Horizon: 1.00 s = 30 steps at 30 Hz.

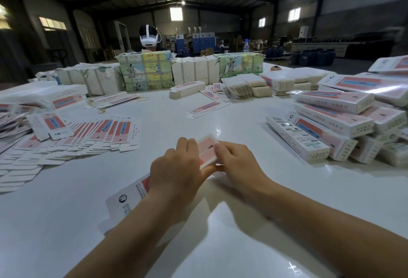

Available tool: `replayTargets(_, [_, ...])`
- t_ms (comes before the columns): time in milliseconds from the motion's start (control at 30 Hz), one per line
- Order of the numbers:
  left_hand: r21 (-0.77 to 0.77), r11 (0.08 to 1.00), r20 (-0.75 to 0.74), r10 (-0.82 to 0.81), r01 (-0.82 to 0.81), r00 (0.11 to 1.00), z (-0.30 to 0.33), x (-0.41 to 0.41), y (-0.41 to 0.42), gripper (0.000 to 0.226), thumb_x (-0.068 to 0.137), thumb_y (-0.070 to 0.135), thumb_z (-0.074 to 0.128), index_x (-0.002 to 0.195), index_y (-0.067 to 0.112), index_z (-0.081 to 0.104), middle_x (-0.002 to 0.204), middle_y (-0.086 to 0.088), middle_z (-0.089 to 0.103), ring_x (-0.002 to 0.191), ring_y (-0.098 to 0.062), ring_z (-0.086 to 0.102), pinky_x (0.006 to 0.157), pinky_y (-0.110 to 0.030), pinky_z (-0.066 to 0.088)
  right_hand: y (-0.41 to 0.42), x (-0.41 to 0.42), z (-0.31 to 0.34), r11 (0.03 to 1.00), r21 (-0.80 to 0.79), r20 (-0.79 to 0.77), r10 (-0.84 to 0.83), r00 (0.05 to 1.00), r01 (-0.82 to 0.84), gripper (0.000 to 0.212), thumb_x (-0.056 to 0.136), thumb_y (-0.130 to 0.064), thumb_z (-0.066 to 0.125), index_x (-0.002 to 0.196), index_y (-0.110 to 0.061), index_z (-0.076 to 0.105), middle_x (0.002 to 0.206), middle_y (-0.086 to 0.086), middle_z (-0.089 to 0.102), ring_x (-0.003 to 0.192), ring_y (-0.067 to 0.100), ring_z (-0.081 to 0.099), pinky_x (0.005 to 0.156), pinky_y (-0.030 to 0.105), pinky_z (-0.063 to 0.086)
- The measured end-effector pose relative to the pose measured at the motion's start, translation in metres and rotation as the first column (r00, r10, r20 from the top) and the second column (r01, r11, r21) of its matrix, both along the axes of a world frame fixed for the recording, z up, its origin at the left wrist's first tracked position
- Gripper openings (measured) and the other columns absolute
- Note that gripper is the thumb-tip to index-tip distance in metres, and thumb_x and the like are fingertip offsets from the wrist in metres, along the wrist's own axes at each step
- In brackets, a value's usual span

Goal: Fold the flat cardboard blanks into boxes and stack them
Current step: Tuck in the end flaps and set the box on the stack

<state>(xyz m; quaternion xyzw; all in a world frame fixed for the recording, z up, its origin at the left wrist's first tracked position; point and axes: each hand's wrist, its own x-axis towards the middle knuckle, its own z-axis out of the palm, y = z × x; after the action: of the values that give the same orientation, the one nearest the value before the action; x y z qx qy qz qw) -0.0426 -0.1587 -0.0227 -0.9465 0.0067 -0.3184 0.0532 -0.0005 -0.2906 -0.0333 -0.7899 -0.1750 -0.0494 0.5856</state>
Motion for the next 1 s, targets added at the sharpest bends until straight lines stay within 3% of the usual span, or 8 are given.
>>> replayTargets(133, [-0.007, 0.99, 0.042, -0.141, 0.142, 0.989, 0.003, -0.004, 0.008, 0.068, 0.072, 0.064, 0.041, 0.092, 0.003, 0.063, 0.071, -0.01, 0.057, 0.047, -0.027, 0.056, 0.039, -0.027, 0.041, -0.004, -0.003, 0.002, 0.995, 0.011, 0.022, 0.098, 0.995, -0.098, 0.031, 0.095, -0.028, 0.041, 0.098, -0.012, 0.067, 0.093, 0.011, 0.07, 0.092, 0.031, 0.065, 0.088, 0.052, 0.051])
replayTargets(300, [0.01, 0.99, -0.031, -0.143, 0.143, 0.989, 0.005, -0.003, 0.019, 0.062, 0.07, 0.061, 0.051, 0.095, 0.005, 0.062, 0.075, -0.009, 0.057, 0.051, -0.027, 0.056, 0.042, -0.025, 0.03, -0.01, -0.003, 0.007, 0.962, -0.099, 0.02, 0.259, 0.966, -0.256, 0.031, 0.087, -0.022, 0.05, 0.111, -0.005, 0.059, 0.104, 0.021, 0.064, 0.094, 0.035, 0.058, 0.094, 0.056, 0.044])
replayTargets(433, [0.035, 0.987, -0.049, -0.155, 0.157, 0.987, 0.004, -0.003, 0.024, 0.068, 0.072, 0.062, 0.047, 0.105, 0.005, 0.061, 0.083, -0.009, 0.06, 0.06, -0.027, 0.06, 0.048, -0.025, 0.031, -0.007, -0.004, -0.002, 0.959, -0.216, 0.128, 0.215, 0.968, -0.184, 0.023, 0.094, -0.012, 0.047, 0.112, -0.004, 0.057, 0.096, 0.016, 0.066, 0.088, 0.033, 0.057, 0.087, 0.048, 0.047])
replayTargets(533, [0.015, 0.989, -0.066, -0.146, 0.147, 0.987, 0.005, -0.001, 0.027, 0.079, 0.075, 0.07, 0.029, 0.127, 0.013, 0.047, 0.106, -0.003, 0.055, 0.084, -0.025, 0.061, 0.058, -0.028, 0.035, -0.007, -0.002, -0.002, 0.94, -0.296, 0.164, 0.225, 0.96, -0.17, 0.055, 0.093, -0.021, 0.055, 0.145, -0.016, 0.036, 0.133, 0.005, 0.056, 0.113, 0.02, 0.056, 0.101, 0.035, 0.042])
replayTargets(633, [0.072, 0.97, -0.15, -0.22, 0.233, 0.964, 0.003, 0.001, 0.031, 0.073, 0.078, 0.075, 0.031, 0.128, 0.023, 0.039, 0.11, 0.005, 0.048, 0.091, -0.019, 0.057, 0.064, -0.029, 0.039, -0.012, 0.004, -0.001, 0.902, -0.41, 0.342, 0.293, 0.893, -0.139, 0.086, 0.085, -0.017, 0.067, 0.151, -0.019, 0.011, 0.155, -0.005, 0.021, 0.142, 0.01, 0.02, 0.113, 0.012, 0.013])
replayTargets(767, [0.079, 0.951, -0.233, -0.275, 0.3, 0.933, 0.002, -0.002, 0.034, 0.072, 0.075, 0.073, 0.049, 0.128, 0.025, 0.043, 0.111, 0.007, 0.052, 0.092, -0.017, 0.058, 0.064, -0.027, 0.035, -0.019, 0.01, -0.005, 0.787, -0.587, 0.307, 0.434, 0.847, -0.191, 0.085, 0.083, -0.026, 0.072, 0.15, -0.019, 0.02, 0.138, 0.008, 0.047, 0.124, 0.021, 0.04, 0.102, 0.025, 0.032])
replayTargets(867, [0.059, 0.956, -0.228, -0.267, 0.287, 0.936, 0.001, -0.003, 0.034, 0.072, 0.074, 0.073, 0.051, 0.127, 0.025, 0.046, 0.107, 0.008, 0.054, 0.088, -0.016, 0.058, 0.063, -0.025, 0.033, -0.017, 0.012, -0.008, 0.749, -0.639, 0.299, 0.452, 0.84, -0.175, 0.084, 0.084, -0.032, 0.071, 0.151, -0.023, 0.02, 0.131, 0.009, 0.049, 0.118, 0.02, 0.041, 0.092, 0.02, 0.031])
replayTargets(1000, [0.128, 0.903, -0.106, -0.398, 0.409, 0.911, -0.002, -0.001, 0.032, 0.085, 0.085, 0.072, 0.027, 0.11, 0.0, 0.064, 0.098, -0.013, 0.067, 0.083, -0.031, 0.065, 0.066, -0.036, 0.051, -0.018, 0.016, -0.008, 0.699, -0.709, 0.28, 0.402, 0.872, -0.095, 0.083, 0.088, -0.037, 0.064, 0.151, -0.033, 0.012, 0.125, 0.011, 0.05, 0.112, 0.025, 0.043, 0.092, 0.037, 0.04])
